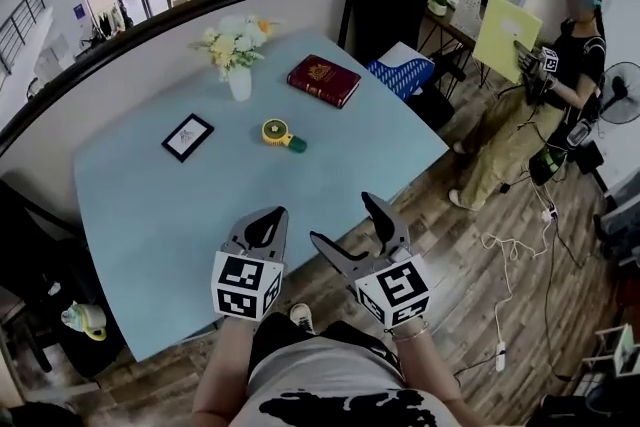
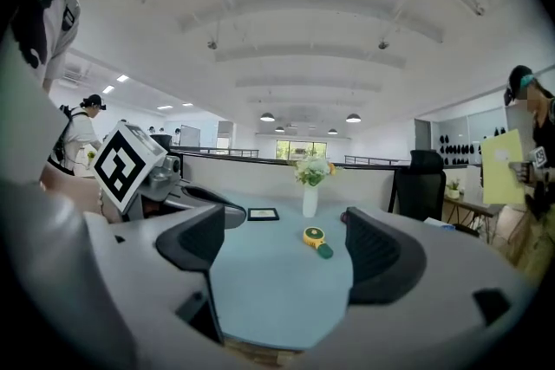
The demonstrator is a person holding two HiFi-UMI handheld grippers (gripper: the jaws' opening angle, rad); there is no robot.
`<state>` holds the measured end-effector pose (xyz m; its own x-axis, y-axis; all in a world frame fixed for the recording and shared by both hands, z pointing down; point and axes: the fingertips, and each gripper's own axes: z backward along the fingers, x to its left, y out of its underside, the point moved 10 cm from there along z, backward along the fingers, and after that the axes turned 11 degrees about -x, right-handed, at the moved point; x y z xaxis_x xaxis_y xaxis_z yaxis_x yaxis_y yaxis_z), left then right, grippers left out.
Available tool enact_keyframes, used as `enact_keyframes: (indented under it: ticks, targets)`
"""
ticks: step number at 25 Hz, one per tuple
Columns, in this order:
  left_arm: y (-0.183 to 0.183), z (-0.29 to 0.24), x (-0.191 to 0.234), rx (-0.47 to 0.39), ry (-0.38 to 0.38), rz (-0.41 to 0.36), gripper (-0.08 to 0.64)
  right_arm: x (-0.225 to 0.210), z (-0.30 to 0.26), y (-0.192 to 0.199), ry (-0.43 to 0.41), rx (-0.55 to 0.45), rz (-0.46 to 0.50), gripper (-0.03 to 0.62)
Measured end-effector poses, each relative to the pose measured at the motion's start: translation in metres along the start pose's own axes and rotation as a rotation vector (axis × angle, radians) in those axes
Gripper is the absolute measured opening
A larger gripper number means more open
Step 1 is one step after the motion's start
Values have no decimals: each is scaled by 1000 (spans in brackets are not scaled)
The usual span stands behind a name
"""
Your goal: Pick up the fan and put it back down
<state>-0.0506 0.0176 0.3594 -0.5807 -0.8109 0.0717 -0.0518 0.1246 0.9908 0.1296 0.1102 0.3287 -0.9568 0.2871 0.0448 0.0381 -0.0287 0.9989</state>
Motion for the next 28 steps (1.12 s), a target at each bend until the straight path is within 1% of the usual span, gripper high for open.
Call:
enact_keyframes:
  ticks: [3,5,9,11,14,18,24,28]
  targets:
    - [-6,-15,2,-15,31,1,11,-10,-13,3,-1,19,-10,425]
    - [-5,-20,1,-3,51,5,11,-15,-23,8,-7,32,-23,425]
    - [7,-29,11,42,38,25,11,-22,-45,16,-27,41,-31,420]
    - [11,-31,17,57,21,33,11,-28,-56,21,-31,32,-30,407]
    - [12,-36,30,64,-33,39,11,-39,-77,24,-63,22,-46,400]
    - [9,-49,46,66,-127,63,11,-58,-110,24,-152,32,-41,396]
    - [-4,-86,68,48,-246,61,11,-94,-165,24,-300,40,-37,393]
    - [-12,-107,74,32,-319,64,11,-116,-195,20,-383,36,-24,391]
